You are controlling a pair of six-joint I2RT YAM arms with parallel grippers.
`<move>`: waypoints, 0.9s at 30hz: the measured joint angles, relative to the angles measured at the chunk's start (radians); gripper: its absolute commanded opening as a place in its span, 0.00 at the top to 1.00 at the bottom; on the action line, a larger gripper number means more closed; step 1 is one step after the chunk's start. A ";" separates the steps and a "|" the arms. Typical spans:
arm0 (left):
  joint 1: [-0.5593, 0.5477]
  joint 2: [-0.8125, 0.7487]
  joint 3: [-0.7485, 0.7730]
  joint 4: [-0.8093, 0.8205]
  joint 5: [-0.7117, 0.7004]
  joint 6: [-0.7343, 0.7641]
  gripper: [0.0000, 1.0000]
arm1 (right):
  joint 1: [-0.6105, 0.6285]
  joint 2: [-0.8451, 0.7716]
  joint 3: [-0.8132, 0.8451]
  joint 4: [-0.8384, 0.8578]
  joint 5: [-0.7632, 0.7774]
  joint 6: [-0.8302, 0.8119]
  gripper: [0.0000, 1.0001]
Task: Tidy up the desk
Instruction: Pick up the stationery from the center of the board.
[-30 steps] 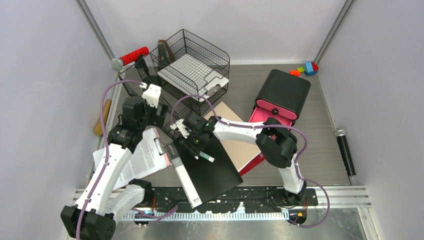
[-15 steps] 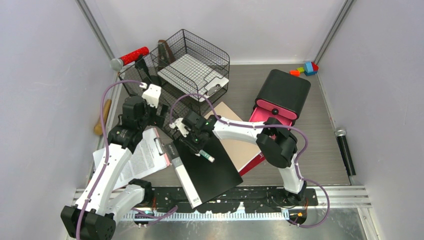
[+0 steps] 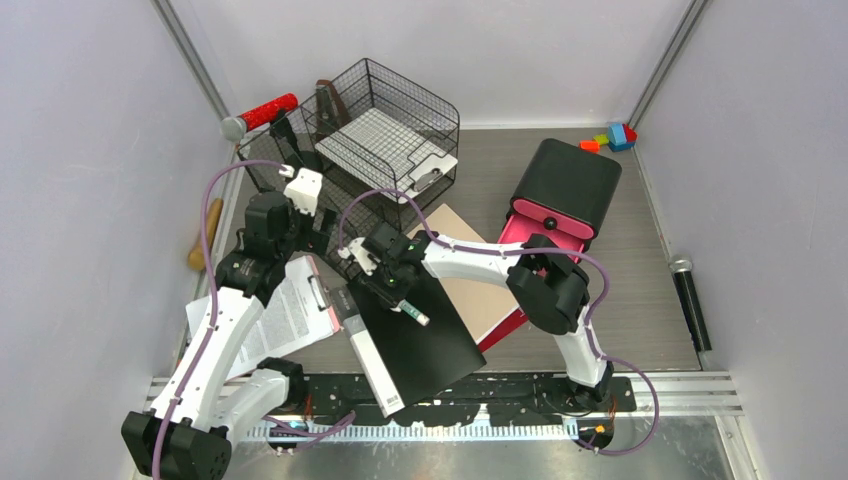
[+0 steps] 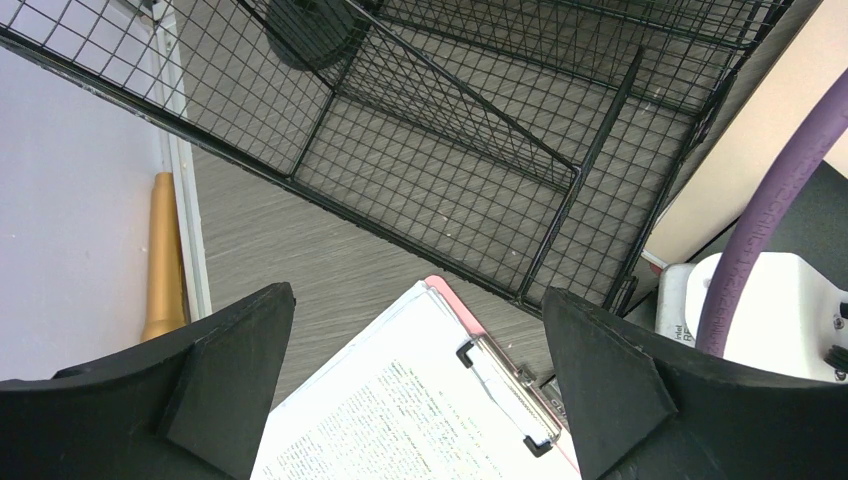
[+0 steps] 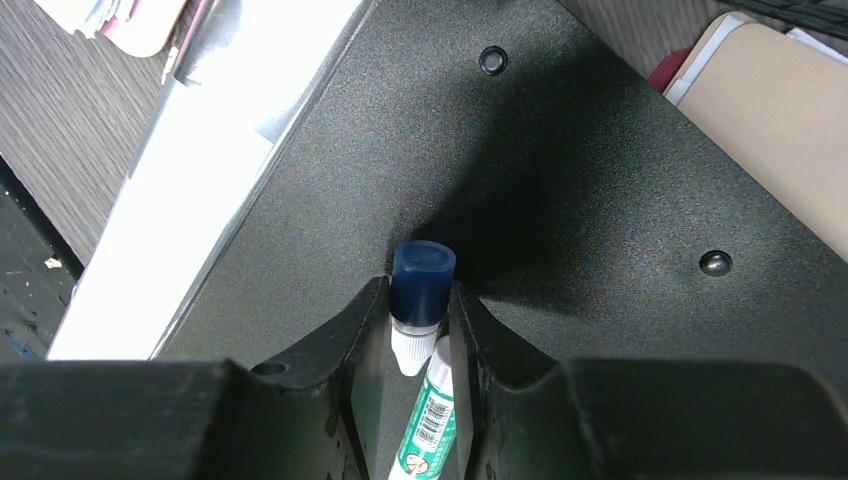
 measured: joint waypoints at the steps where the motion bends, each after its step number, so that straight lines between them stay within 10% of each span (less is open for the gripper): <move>1: 0.000 0.000 0.000 0.000 0.000 0.000 0.01 | 0.000 0.000 0.000 -0.001 0.000 0.000 0.73; 27: 0.000 0.000 0.000 0.000 -0.011 0.000 0.01 | -0.059 -0.129 0.102 -0.119 -0.032 -0.030 0.82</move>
